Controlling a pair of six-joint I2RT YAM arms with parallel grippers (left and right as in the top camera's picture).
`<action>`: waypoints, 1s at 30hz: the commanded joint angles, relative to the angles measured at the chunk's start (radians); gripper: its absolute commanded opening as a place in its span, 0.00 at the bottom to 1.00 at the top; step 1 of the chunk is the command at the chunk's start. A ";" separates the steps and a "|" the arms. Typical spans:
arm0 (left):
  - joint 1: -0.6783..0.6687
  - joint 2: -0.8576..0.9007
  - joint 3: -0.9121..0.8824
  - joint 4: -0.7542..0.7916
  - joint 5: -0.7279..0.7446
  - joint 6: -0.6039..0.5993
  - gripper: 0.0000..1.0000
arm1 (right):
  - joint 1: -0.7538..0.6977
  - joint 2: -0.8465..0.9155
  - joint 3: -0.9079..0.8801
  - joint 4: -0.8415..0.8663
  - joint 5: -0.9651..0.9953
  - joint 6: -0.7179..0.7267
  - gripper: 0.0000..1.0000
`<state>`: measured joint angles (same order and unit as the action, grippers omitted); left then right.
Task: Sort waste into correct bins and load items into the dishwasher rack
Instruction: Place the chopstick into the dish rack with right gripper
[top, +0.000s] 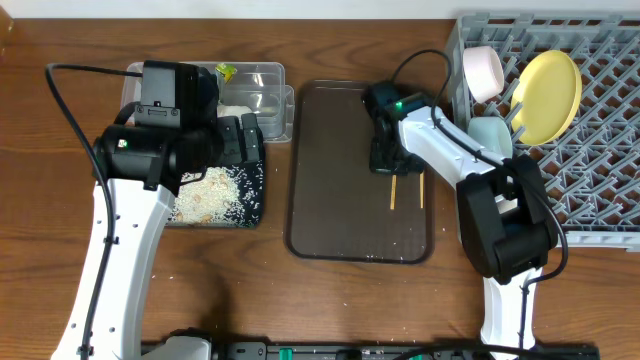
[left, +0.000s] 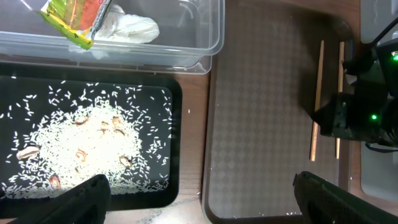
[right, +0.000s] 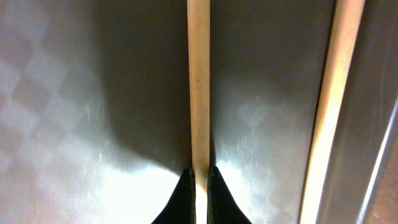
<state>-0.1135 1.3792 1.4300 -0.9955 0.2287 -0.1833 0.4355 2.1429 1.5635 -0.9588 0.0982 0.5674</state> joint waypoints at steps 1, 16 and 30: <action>0.004 0.001 -0.008 -0.003 -0.013 0.005 0.96 | -0.019 -0.066 0.087 -0.038 -0.037 -0.100 0.01; 0.004 0.001 -0.008 -0.003 -0.013 0.005 0.96 | -0.260 -0.463 0.239 -0.311 0.164 -0.484 0.03; 0.004 0.001 -0.008 -0.002 -0.013 0.005 0.96 | -0.570 -0.349 0.147 -0.193 0.164 -0.757 0.22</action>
<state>-0.1135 1.3792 1.4303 -0.9951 0.2283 -0.1833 -0.1032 1.7584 1.7306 -1.1629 0.2535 -0.1295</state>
